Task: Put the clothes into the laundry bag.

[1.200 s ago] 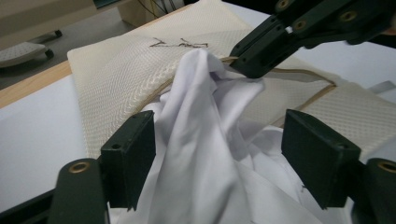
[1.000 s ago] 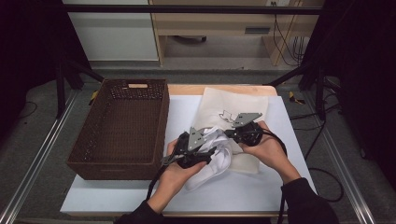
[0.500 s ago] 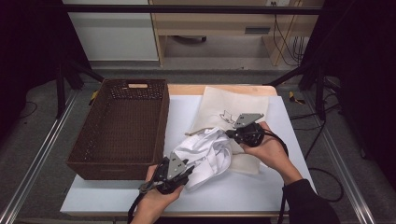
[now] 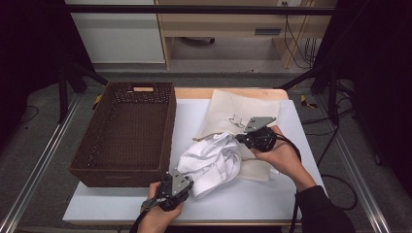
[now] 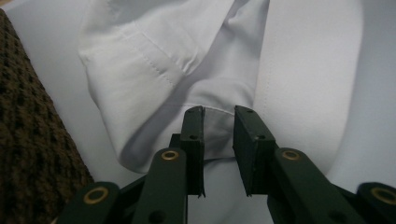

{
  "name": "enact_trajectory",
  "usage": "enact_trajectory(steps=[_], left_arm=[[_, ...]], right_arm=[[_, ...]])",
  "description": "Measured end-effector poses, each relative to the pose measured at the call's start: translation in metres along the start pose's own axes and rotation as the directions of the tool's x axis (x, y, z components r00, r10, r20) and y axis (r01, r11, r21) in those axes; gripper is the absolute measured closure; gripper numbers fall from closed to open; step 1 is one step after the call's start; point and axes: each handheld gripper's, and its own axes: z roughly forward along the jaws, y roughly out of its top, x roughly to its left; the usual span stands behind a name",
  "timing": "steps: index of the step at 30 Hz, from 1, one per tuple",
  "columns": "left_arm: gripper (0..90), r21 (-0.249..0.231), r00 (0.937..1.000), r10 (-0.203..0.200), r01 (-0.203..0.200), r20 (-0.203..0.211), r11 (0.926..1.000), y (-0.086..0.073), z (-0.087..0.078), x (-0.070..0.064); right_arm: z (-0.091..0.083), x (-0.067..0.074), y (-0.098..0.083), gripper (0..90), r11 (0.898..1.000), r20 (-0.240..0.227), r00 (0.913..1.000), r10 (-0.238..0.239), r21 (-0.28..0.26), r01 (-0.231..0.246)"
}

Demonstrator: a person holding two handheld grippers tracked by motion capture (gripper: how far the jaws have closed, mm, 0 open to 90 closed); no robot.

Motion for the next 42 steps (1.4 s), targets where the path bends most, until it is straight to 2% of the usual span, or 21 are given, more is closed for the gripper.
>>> enact_trajectory(steps=[3, 8, 14, 18, 26, 42], left_arm=[[77.7, 0.043, 0.9998, 0.015, -0.016, 0.011, 0.9989, 0.002, 0.015, 0.003], [89.5, 0.058, 0.9986, 0.033, -0.035, 0.041, 0.9977, 0.008, 0.027, 0.004], [89.8, 0.056, 0.9978, 0.017, -0.020, 0.064, 0.9982, 0.016, 0.037, 0.003], [89.8, 0.049, 0.9972, 0.042, -0.045, 0.061, 0.9978, 0.024, 0.044, -0.001], [89.9, 0.039, 0.9955, 0.032, -0.036, 0.089, 0.9986, 0.033, 0.056, -0.001], [90.0, 0.005, 0.9940, 0.028, -0.028, 0.106, 0.9996, 0.051, 0.075, -0.006]], right_arm=[[0.002, 0.001, 0.001, 89.1, 1.000, -0.003, 1.0000, -0.004, 0.003, 0.004], [0.003, 0.002, 0.003, 89.1, 1.000, -0.007, 0.9999, -0.008, 0.001, 0.008], [0.005, 0.003, 0.004, 89.1, 1.000, -0.007, 0.9999, -0.013, 0.003, 0.013], [0.006, 0.003, 0.005, 89.1, 1.000, -0.008, 0.9998, -0.017, 0.005, 0.017], [0.007, 0.005, 0.006, 89.2, 1.000, -0.011, 0.9996, -0.025, 0.007, 0.025], [0.003, 0.008, 0.014, 89.3, 0.999, -0.015, 0.9992, -0.038, -0.012, 0.038]])
